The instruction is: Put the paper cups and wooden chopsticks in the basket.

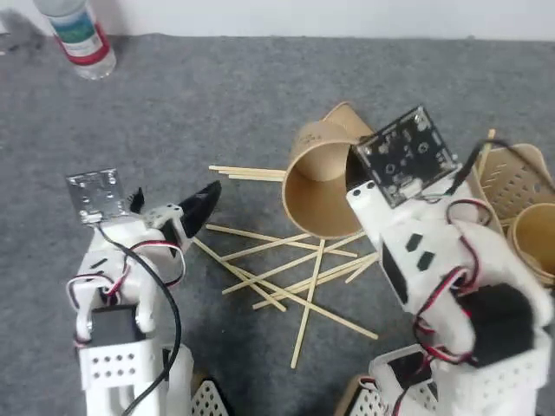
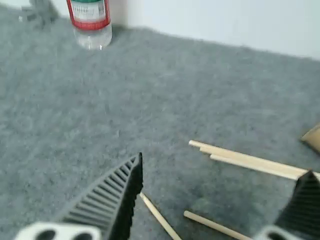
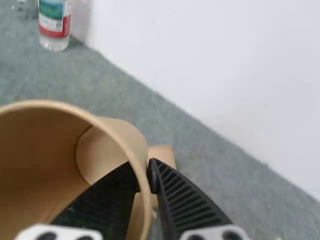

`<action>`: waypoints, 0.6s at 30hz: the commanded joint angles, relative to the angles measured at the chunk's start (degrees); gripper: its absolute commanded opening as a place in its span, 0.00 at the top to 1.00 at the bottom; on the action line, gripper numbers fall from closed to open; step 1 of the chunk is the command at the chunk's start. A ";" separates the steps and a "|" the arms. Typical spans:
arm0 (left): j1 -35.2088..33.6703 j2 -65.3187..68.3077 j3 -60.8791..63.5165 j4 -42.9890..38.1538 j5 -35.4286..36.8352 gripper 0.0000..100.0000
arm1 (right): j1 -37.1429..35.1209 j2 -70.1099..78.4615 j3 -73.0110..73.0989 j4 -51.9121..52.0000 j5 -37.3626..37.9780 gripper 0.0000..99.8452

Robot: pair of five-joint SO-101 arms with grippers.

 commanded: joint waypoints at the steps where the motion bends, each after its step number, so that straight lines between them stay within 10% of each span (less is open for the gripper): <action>1: -0.79 -0.88 4.18 -5.71 0.26 0.56 | 4.26 7.96 -18.64 13.05 0.79 0.99; 18: -4.84 -0.97 14.73 -17.23 -5.80 0.57 | 54.64 18.59 -35.43 22.02 12.92 0.99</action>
